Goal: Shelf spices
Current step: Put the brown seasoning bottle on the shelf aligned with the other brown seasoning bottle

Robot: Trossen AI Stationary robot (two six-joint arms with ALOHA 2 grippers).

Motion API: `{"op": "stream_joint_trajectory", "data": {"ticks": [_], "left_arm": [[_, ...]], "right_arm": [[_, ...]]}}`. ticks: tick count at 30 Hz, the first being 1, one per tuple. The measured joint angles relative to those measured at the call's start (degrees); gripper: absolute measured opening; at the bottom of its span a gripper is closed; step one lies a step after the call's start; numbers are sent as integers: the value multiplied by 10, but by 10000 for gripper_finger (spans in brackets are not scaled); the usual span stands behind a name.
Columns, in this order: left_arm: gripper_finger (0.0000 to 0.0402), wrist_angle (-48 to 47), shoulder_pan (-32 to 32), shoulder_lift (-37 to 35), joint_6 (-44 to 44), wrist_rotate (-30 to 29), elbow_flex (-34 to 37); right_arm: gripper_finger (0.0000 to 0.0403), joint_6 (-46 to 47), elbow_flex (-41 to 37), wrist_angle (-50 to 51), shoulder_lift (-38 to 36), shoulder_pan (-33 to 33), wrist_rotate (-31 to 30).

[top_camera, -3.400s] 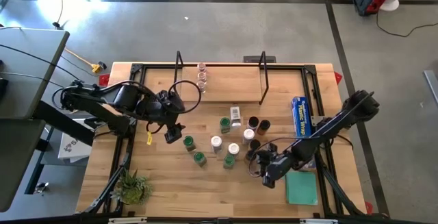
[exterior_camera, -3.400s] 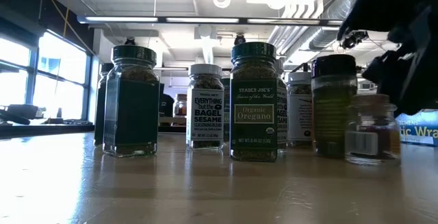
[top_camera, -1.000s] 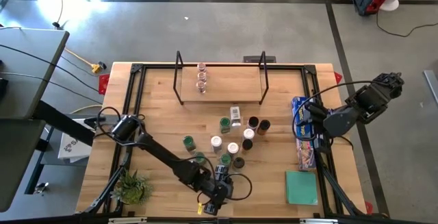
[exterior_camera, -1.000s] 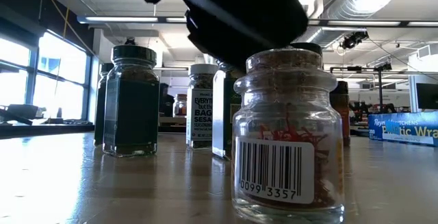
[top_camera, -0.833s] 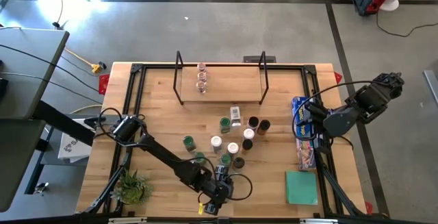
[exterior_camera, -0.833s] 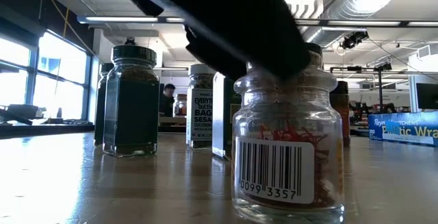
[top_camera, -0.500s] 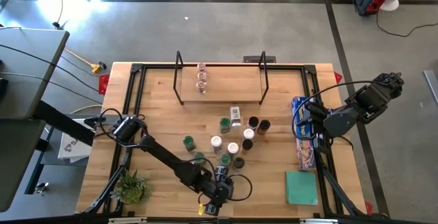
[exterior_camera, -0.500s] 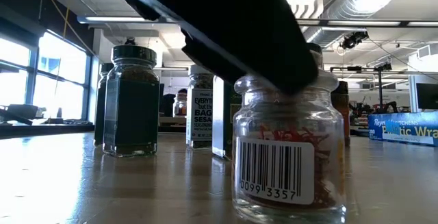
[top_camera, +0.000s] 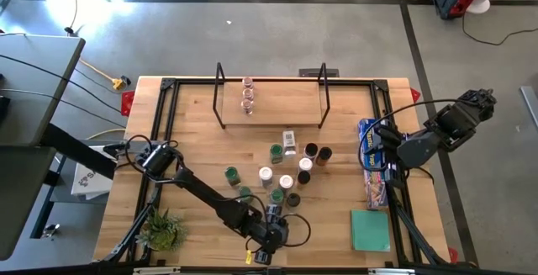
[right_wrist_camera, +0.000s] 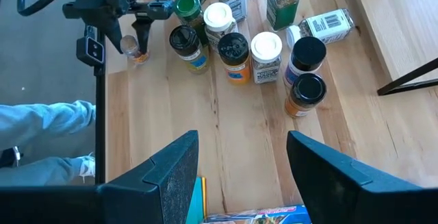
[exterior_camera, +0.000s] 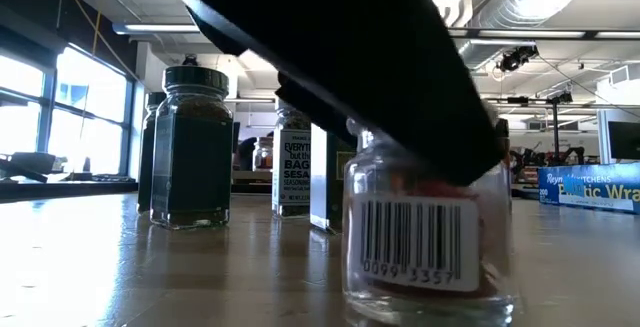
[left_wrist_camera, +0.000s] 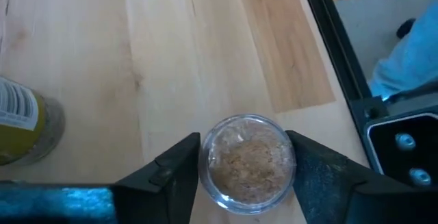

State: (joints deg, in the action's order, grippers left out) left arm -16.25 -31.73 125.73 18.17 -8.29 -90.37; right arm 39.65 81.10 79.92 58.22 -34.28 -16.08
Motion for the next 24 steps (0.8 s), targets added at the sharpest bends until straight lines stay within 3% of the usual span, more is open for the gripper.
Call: {"op": "stream_joint_trajectory", "data": {"ticks": [8, 14, 17, 24], "left_arm": [[169, -19, 0, -22, 84, 3, 1], [169, -152, 0, -87, 170, -15, -41], [169, -249, 0, -130, 189, -61, -73], [169, -478, 52, -246, 291, -253, -91]], "right_arm": [[217, -1, 0, 0, 0, 0, 0], [217, -23, 0, 0, 0, 0, -14], [217, -26, 0, 0, 0, 0, -32], [217, -26, 0, -4, 0, 0, -79]]}}
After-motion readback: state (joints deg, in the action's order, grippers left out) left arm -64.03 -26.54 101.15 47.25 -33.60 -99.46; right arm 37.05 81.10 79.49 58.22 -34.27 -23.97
